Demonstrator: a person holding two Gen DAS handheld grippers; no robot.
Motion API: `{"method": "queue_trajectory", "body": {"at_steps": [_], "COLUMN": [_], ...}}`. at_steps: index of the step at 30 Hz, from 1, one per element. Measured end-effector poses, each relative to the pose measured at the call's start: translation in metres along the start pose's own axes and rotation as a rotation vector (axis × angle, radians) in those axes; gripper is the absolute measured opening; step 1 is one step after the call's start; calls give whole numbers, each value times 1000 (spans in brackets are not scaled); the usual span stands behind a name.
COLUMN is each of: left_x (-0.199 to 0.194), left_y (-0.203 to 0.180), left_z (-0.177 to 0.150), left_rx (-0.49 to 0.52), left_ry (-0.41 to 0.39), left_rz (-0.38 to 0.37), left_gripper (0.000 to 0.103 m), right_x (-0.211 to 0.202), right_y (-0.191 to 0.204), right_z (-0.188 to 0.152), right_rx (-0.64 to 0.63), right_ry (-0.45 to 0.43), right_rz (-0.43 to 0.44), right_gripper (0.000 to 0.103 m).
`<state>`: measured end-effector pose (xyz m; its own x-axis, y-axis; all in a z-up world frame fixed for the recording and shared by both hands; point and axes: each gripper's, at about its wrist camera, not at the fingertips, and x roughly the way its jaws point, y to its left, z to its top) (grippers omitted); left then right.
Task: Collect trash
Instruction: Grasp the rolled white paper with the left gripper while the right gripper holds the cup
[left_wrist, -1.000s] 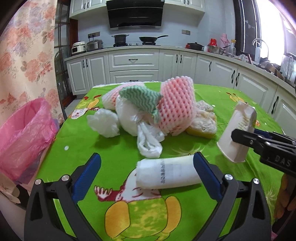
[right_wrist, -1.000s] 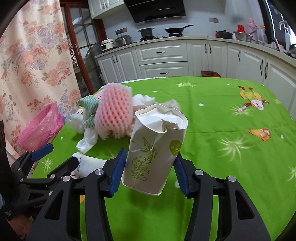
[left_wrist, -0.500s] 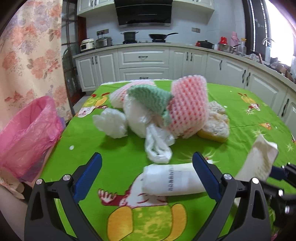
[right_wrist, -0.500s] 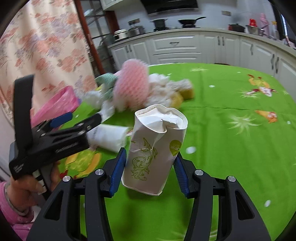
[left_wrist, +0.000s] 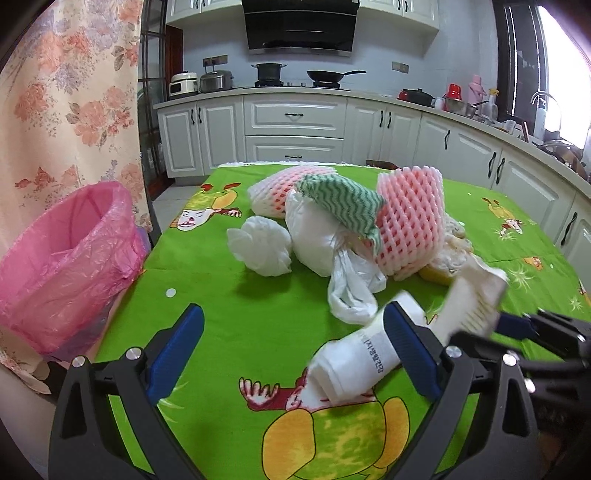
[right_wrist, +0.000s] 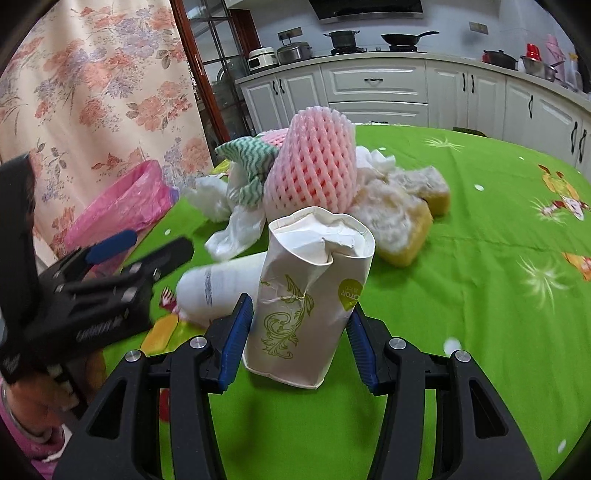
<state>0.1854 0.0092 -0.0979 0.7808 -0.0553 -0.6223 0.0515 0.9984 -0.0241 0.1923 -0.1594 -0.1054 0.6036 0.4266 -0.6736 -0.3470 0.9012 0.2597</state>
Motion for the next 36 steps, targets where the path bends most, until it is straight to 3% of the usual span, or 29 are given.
{"method": "queue_trajectory", "body": {"at_steps": [6, 11, 15, 20, 22, 24, 31, 36], "left_x": [11, 18, 25, 30, 33, 34, 11, -14], "left_y": [0, -10, -23, -46, -56, -62, -81, -85], "left_z": [1, -3, -7, -12, -18, -22, -24, -20], "left_rx": [-7, 29, 71, 144, 179, 197, 255, 245], "left_ry": [36, 53, 87, 108, 133, 143, 83, 13], "left_rz": [-49, -44, -56, -59, -63, -62, -83, -83], "left_gripper": [94, 93, 76, 66, 57, 40, 35, 35], "right_x": [19, 17, 4, -12, -17, -21, -36, -51], "right_y": [-10, -16, -23, -32, -35, -37, -40, -40], "right_z": [21, 28, 23, 12, 9, 5, -1, -4], "right_rx": [15, 7, -2, 7, 10, 11, 19, 21], "right_ry": [-2, -16, -31, -48, -53, -59, -91, -125], "right_rz": [45, 38, 21, 13, 14, 14, 12, 2], "right_gripper": [49, 49, 49, 49, 49, 49, 49, 49]}}
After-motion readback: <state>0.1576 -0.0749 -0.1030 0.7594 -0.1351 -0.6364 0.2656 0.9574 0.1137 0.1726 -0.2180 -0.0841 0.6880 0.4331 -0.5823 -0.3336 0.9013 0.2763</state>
